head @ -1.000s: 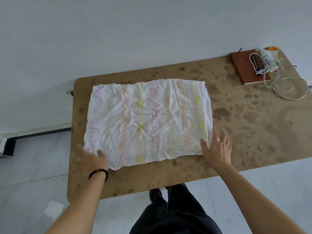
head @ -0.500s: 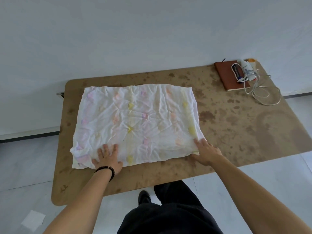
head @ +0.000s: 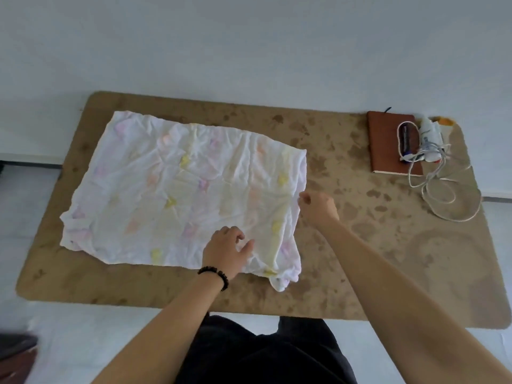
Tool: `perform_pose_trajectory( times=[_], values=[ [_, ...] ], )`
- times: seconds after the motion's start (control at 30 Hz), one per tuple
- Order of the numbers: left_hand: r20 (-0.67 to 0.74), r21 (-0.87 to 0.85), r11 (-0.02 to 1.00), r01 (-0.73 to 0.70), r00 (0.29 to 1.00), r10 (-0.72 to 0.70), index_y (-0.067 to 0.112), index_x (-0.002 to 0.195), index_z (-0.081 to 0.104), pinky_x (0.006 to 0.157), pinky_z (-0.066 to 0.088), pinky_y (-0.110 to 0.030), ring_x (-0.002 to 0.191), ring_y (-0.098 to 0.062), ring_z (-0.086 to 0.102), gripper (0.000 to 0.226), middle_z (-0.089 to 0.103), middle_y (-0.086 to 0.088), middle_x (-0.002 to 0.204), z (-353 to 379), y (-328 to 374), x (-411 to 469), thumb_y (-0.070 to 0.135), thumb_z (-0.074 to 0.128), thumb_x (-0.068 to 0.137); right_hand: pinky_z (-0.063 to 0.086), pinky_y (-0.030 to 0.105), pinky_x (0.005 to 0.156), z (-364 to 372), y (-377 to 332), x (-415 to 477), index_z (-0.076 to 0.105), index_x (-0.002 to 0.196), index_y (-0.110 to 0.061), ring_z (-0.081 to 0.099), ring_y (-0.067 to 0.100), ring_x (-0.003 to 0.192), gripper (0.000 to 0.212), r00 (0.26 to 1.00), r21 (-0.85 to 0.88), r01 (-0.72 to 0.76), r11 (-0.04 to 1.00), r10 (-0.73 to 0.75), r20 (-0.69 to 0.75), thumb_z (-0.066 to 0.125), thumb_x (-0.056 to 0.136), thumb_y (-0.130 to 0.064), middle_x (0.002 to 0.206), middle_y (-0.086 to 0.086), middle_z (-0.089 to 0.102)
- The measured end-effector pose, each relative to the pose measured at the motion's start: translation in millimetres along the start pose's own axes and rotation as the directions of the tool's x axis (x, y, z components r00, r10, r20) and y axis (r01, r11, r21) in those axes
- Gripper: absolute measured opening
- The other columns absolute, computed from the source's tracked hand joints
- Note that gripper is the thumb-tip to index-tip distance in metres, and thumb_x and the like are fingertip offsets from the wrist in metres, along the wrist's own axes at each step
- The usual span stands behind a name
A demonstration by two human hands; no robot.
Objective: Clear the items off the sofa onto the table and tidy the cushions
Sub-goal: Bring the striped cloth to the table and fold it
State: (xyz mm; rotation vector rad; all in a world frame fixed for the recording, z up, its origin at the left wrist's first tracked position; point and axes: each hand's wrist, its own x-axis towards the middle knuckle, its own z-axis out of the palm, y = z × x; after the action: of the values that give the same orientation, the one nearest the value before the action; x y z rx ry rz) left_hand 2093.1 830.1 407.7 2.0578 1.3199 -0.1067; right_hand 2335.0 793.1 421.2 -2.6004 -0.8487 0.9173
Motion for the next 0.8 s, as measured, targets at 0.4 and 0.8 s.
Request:
perform_pose_trajectory(
  times=[0.4, 0.8],
  values=[
    [-0.187, 0.07, 0.94, 0.333, 0.93, -0.315, 0.022, 0.09, 0.057, 0.06, 0.045, -0.03, 0.08, -0.016, 0.053, 0.023, 0.055, 0.007, 0.083, 87.1, 67.0, -27.9, 0.045, 0.06, 0.086, 0.056, 0.026, 0.063, -1.1, 3.5, 89.5, 0.064, 0.087, -0.008, 0.06, 0.018, 0.065, 0.027, 0.891, 0.408, -0.18, 0.895, -0.027, 0.452, 0.071, 0.089, -0.034, 0.079, 0.003, 0.068],
    [-0.037, 0.307, 0.95, 0.064, 0.998, -0.055, 0.017, 0.082, 0.061, 0.054, 0.041, -0.026, 0.069, -0.017, 0.053, 0.02, 0.055, 0.003, 0.078, 99.6, 64.3, -56.0, 0.009, 0.072, 0.067, 0.062, 0.036, 0.073, -10.6, 22.3, 94.3, 0.059, 0.105, -0.015, 0.068, 0.017, 0.073, 0.021, 0.954, 0.32, -0.073, 0.944, -0.028, 0.3, 0.065, 0.087, -0.025, 0.09, 0.001, 0.065]
  ],
)
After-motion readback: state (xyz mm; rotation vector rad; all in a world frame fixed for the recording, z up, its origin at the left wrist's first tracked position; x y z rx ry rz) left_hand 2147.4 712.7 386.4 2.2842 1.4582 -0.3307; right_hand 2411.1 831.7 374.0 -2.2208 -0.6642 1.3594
